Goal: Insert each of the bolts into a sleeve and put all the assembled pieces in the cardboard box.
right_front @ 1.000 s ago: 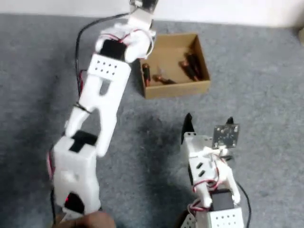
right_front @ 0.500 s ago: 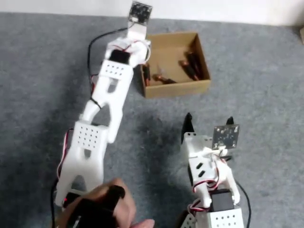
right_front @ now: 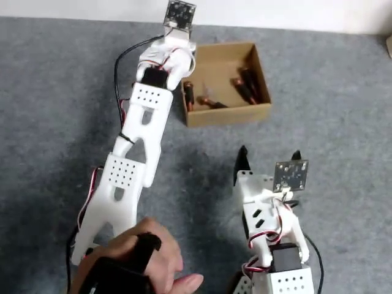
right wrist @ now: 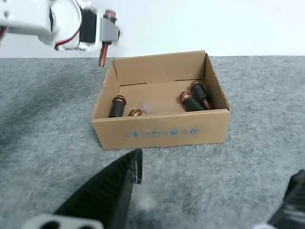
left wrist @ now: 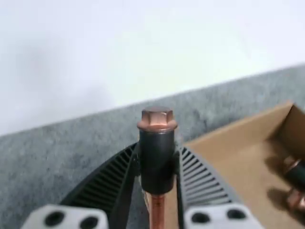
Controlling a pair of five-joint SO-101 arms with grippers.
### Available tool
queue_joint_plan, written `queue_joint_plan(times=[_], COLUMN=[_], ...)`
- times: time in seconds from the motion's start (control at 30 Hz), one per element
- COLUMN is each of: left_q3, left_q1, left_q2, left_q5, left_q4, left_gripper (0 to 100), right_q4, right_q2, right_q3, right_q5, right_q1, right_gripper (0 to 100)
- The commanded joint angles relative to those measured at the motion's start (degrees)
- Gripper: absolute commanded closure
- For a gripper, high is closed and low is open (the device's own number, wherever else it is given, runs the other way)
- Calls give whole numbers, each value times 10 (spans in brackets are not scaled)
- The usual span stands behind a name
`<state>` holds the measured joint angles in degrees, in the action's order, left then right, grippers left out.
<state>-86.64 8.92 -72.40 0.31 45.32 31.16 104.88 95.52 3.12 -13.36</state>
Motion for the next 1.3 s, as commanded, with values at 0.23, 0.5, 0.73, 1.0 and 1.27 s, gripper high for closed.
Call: queue_joint_plan(times=[0.23, 0.5, 0.73, 1.0, 1.27], left_q3=[-7, 50, 72, 98, 19], left_q1=[9, 8, 8, 5, 1], left_q2=[5, 6, 5, -53, -50], left_q5=[5, 5, 4, -166, -290], left_q4=[-17, -19, -18, -16, 134], left_gripper=[990, 989, 989, 989, 989], right_q4=[-18, -18, -18, -18, -18], right_q2=[3, 3, 3, 3, 3], right_q3=[37, 37, 37, 37, 37], right_q5=[-8, -8, -8, -8, -8], right_q1=[4, 4, 4, 6, 6], right_gripper=[577, 577, 577, 577, 577])
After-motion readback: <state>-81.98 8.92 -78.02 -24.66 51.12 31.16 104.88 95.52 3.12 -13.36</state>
